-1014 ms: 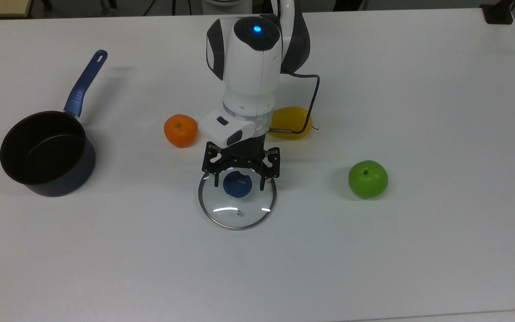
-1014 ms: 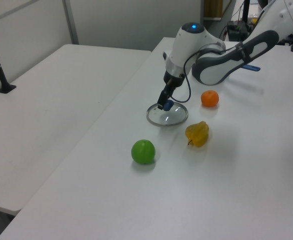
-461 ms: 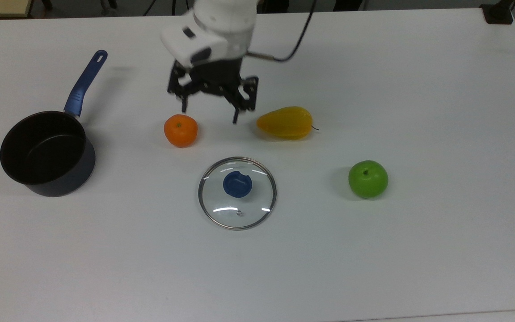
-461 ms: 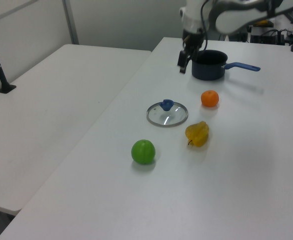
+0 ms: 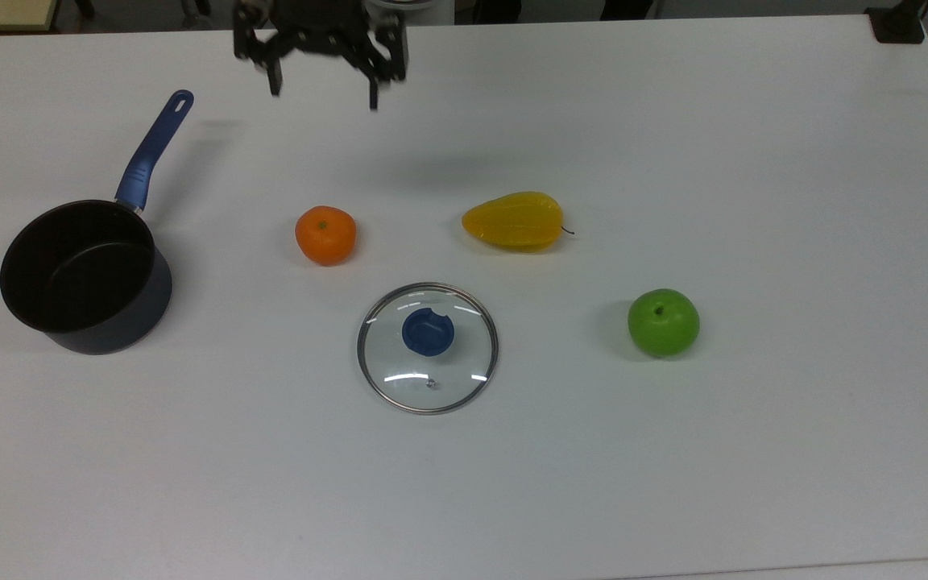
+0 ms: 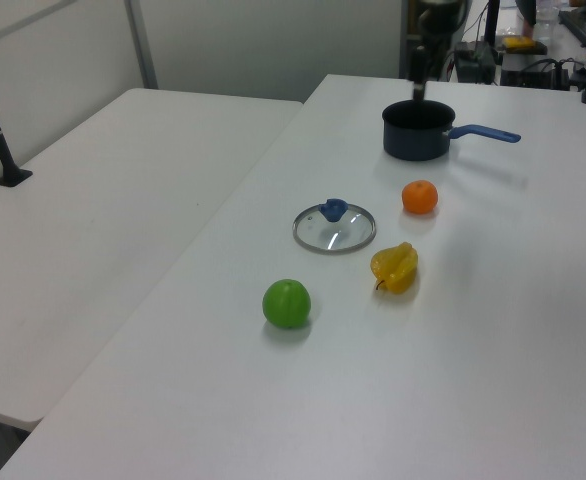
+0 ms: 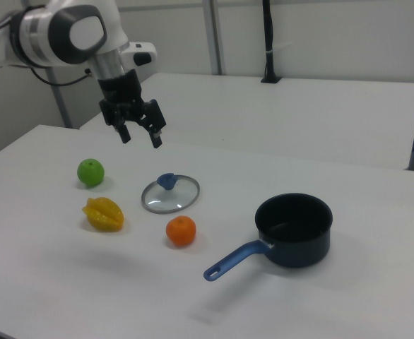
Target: Open lid
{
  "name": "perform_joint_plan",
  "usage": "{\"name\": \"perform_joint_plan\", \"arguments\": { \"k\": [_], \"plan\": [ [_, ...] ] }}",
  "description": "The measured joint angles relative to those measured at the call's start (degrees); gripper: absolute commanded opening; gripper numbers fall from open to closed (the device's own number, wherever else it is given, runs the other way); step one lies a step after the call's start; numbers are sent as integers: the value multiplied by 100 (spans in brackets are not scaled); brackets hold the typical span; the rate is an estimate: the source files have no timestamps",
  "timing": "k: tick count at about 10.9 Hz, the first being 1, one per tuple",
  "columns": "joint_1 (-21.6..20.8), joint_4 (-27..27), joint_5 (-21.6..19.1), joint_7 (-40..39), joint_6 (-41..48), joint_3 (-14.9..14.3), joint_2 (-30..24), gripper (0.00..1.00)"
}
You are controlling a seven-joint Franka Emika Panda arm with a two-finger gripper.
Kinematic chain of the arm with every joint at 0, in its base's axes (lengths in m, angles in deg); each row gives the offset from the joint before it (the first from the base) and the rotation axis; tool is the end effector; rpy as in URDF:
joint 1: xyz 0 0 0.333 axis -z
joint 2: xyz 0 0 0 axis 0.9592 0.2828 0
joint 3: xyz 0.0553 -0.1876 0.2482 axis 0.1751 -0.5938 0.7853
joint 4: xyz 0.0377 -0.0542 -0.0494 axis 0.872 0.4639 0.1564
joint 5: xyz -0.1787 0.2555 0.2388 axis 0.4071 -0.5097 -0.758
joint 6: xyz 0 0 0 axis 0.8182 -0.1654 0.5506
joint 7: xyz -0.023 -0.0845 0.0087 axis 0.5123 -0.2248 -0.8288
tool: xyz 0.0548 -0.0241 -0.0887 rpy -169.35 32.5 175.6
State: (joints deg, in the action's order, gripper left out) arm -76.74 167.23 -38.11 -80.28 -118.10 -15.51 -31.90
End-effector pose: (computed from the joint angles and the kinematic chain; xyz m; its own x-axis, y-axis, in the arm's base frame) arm 0.6024 0.0158 0.5768 0.9974 -0.0079 0.0716 -0.0147 -0.9954 0.0942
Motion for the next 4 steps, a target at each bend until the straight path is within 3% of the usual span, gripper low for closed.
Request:
{"name": "perform_joint_plan", "arguments": {
  "k": [4],
  "plan": [
    [84,424,-24,-250,555,-89,-638,100]
  ]
}}
